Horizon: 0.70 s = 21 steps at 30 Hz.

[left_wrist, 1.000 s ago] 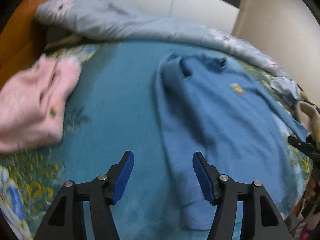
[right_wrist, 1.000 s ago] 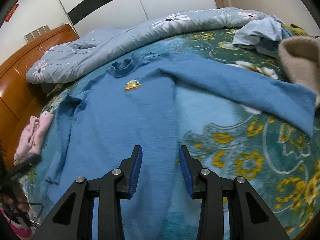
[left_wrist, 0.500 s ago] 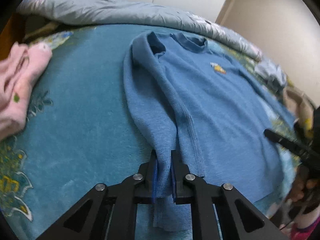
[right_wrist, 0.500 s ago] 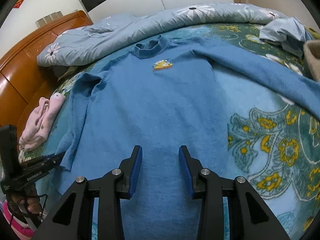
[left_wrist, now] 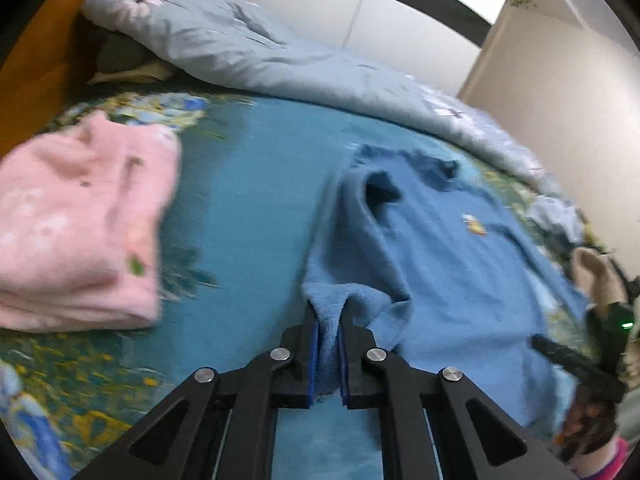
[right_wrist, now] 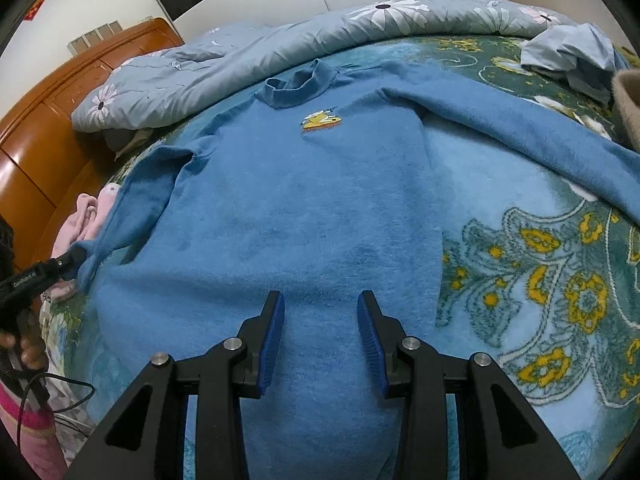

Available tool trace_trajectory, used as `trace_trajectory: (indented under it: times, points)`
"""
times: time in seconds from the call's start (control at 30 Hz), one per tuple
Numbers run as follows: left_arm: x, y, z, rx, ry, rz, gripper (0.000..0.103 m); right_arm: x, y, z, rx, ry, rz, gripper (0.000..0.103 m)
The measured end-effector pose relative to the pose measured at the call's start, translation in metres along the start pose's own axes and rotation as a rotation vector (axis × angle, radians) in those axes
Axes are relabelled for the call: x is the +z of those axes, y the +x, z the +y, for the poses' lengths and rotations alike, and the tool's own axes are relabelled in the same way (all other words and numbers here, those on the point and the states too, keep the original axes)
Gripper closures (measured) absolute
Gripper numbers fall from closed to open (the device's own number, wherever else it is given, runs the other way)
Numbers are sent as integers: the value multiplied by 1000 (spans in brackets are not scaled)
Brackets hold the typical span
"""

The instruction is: Fold clothes

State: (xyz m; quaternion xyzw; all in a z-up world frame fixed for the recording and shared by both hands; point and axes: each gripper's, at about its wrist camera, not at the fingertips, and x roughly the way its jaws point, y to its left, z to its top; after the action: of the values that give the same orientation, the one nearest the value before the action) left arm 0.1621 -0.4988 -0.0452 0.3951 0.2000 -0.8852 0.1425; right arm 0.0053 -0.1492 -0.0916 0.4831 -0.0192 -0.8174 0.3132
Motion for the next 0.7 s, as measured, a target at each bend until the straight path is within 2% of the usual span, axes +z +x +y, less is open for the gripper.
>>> trace_trajectory:
  times: [0.1,0.23,0.4,0.47,0.57,0.63,0.67,0.7]
  points:
    - [17,-1,10,103,37,-29,96,1,-1,-2,4,1,5,64]
    - [59,-6,17,318,138,-114,96,2,-2,-2,-5,-9,10,64]
    - [117,1,47,529,129,-154,96,2,0,-2,-10,-11,13,64]
    - [134,12,63,532,74,-122,96,2,0,-2,-11,-10,15,64]
    - [143,27,84,467,-23,-56,95,2,0,-2,-15,-14,17,64]
    - [140,30,88,413,-70,-40,92,2,-1,-1,-17,-20,20,64]
    - [137,29,89,384,-95,-37,88,2,-2,-1,-19,-22,22,64]
    - [133,26,88,364,-110,-41,78,3,-4,-1,-23,-22,20,64]
